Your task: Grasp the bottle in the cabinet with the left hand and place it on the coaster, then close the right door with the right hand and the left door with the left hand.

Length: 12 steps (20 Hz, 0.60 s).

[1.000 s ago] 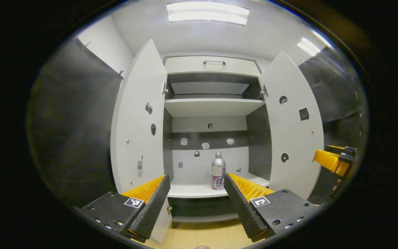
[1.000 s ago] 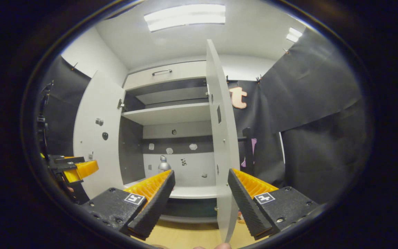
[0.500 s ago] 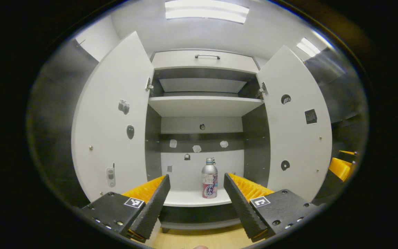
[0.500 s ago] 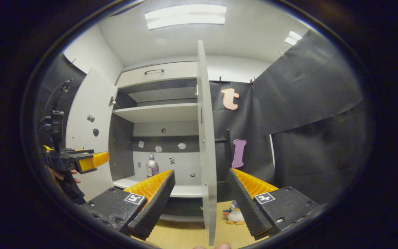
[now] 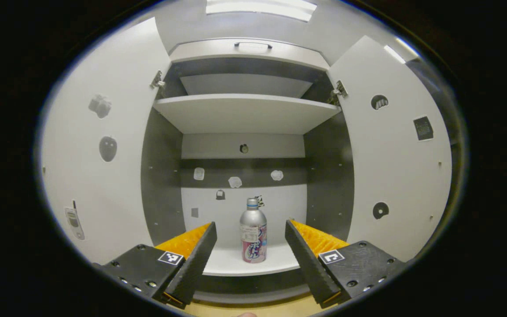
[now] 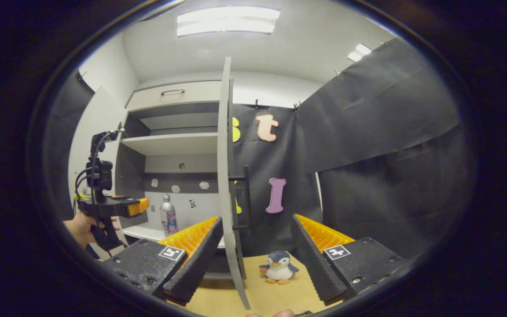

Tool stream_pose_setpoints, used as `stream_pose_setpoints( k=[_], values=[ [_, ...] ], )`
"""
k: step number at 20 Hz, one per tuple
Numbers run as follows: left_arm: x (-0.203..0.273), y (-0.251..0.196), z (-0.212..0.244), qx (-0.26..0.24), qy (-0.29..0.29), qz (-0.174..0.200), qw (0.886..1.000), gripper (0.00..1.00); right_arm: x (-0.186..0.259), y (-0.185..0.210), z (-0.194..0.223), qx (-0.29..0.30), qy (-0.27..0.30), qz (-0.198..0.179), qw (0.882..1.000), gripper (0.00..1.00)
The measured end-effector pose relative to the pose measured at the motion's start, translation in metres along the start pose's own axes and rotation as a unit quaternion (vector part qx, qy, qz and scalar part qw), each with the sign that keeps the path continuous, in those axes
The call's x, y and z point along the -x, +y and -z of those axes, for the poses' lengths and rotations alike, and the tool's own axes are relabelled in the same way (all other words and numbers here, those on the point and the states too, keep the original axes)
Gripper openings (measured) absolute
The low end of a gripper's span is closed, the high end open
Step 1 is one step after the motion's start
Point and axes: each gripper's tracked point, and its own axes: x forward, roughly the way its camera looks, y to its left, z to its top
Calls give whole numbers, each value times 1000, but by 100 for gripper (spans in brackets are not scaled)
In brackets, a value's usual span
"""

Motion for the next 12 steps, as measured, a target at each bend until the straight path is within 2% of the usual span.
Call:
stream_pose_setpoints(
  k=[1,2,3,8,12],
  values=[
    [-11,-5,5,15,6,11,1000,100,2,-5,0,1,1,9,1000,100],
    [-18,-8,10,26,10,16,999,95,3,-9,3,2,3,17,1000,100],
    [-30,-8,14,31,15,15,999,100,5,-13,4,2,5,26,1000,99],
    [-76,4,35,9,33,-2,999,96,8,-29,4,5,3,63,998,100],
    [-103,4,55,7,51,4,999,96,8,-32,4,7,1,79,997,99]
  ],
)
